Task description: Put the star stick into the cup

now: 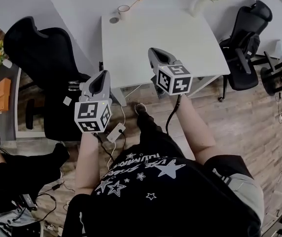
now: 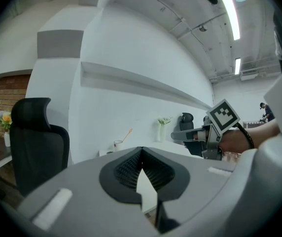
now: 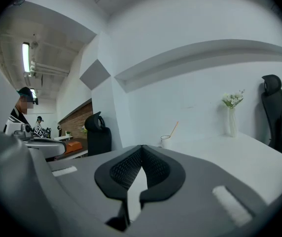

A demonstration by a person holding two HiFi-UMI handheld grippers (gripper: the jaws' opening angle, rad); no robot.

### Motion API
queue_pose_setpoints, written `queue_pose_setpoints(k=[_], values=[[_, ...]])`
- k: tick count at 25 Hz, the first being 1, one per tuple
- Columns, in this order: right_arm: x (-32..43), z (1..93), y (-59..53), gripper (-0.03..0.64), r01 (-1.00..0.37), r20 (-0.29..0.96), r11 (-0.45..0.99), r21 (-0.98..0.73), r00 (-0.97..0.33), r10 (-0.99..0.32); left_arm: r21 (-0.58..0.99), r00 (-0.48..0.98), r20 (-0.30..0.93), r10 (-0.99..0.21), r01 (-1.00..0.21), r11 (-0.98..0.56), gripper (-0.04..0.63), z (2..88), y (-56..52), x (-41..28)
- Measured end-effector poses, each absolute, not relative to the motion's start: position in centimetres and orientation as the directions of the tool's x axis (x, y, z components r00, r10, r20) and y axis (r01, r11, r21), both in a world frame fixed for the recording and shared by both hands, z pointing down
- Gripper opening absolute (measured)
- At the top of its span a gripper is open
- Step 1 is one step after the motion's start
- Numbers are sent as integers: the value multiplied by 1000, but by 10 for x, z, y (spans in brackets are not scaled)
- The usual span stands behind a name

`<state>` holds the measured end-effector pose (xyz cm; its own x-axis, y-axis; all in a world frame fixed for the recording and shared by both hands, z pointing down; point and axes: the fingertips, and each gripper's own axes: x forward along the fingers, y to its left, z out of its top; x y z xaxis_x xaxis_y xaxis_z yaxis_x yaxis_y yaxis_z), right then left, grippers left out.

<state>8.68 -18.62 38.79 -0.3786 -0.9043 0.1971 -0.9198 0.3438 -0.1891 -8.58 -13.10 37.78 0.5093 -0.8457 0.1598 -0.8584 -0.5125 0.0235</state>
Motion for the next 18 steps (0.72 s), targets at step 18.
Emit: queue_pose_setpoints(k=[18], values=[[69,377,-93,15,-918,168,364,-156,-388,-906,18,529,128,-839,-847,-532,3,369,-58,-96]])
